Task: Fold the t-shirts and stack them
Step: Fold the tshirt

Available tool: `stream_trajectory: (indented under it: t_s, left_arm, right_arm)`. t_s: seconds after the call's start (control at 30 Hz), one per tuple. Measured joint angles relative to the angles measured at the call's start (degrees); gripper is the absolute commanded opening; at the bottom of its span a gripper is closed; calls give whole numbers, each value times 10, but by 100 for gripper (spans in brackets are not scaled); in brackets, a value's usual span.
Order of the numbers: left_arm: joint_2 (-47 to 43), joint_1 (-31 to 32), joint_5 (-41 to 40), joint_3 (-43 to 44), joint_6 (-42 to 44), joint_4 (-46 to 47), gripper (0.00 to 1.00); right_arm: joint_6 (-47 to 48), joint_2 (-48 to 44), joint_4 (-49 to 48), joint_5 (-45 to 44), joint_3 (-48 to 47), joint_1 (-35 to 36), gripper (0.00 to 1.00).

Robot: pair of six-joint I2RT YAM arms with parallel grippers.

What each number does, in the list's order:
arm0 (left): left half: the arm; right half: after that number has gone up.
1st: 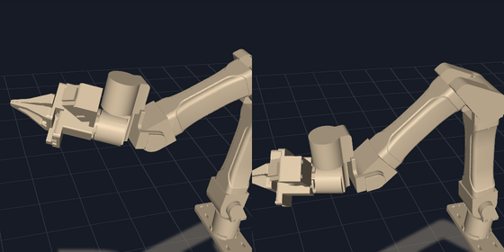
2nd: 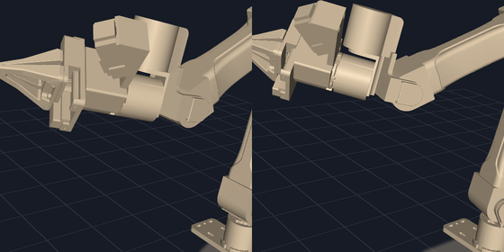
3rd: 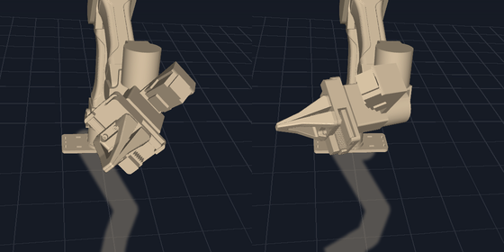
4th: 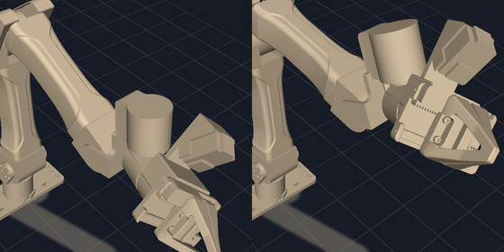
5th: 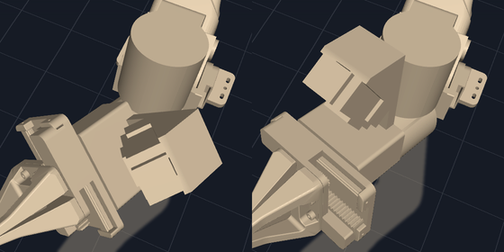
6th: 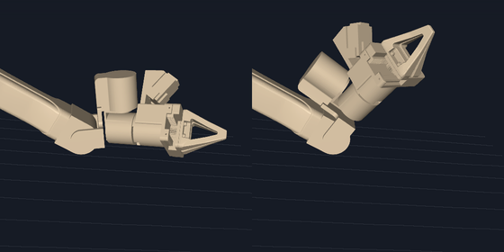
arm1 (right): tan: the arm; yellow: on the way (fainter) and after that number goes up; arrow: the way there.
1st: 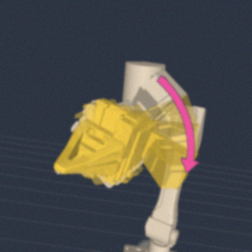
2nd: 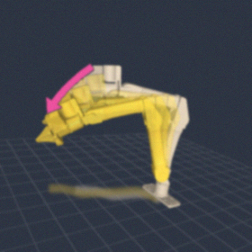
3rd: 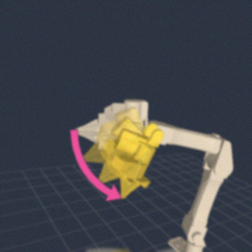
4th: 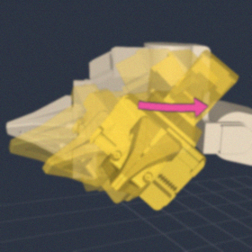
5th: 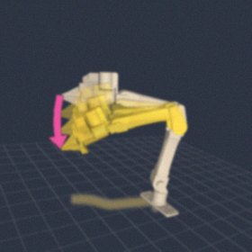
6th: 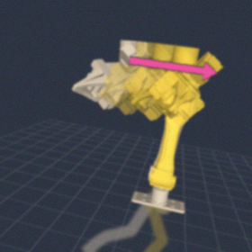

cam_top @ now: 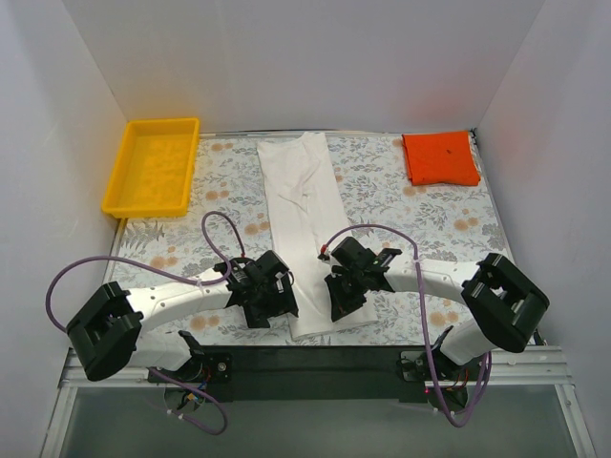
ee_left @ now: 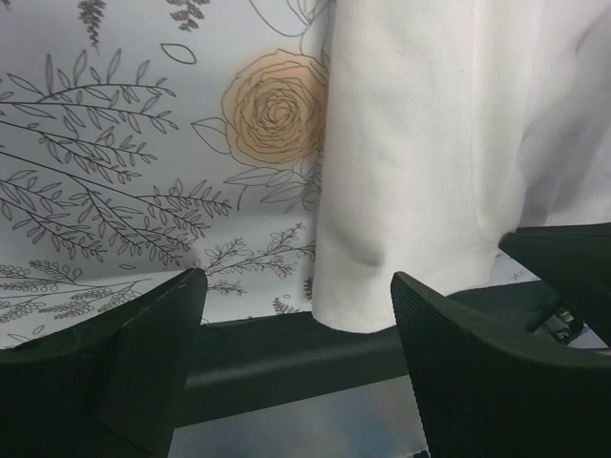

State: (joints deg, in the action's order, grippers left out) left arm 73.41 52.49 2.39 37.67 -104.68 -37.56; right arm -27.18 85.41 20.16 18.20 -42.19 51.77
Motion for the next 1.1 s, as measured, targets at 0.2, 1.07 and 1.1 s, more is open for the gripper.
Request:
stream_trajectory:
  t_s: [0.2, 1.07, 1.1]
  left_arm:
    - [13, 22, 8, 12, -11, 3, 60]
    - [49, 62, 19, -4, -42, 0, 4]
    - [48, 62, 19, -5, -43, 0, 4]
  right_arm:
    - [0, -5, 4, 3, 0, 0, 1]
    - [4, -24, 39, 3, -13, 8, 13]
    - [5, -26, 42, -2, -22, 8, 13]
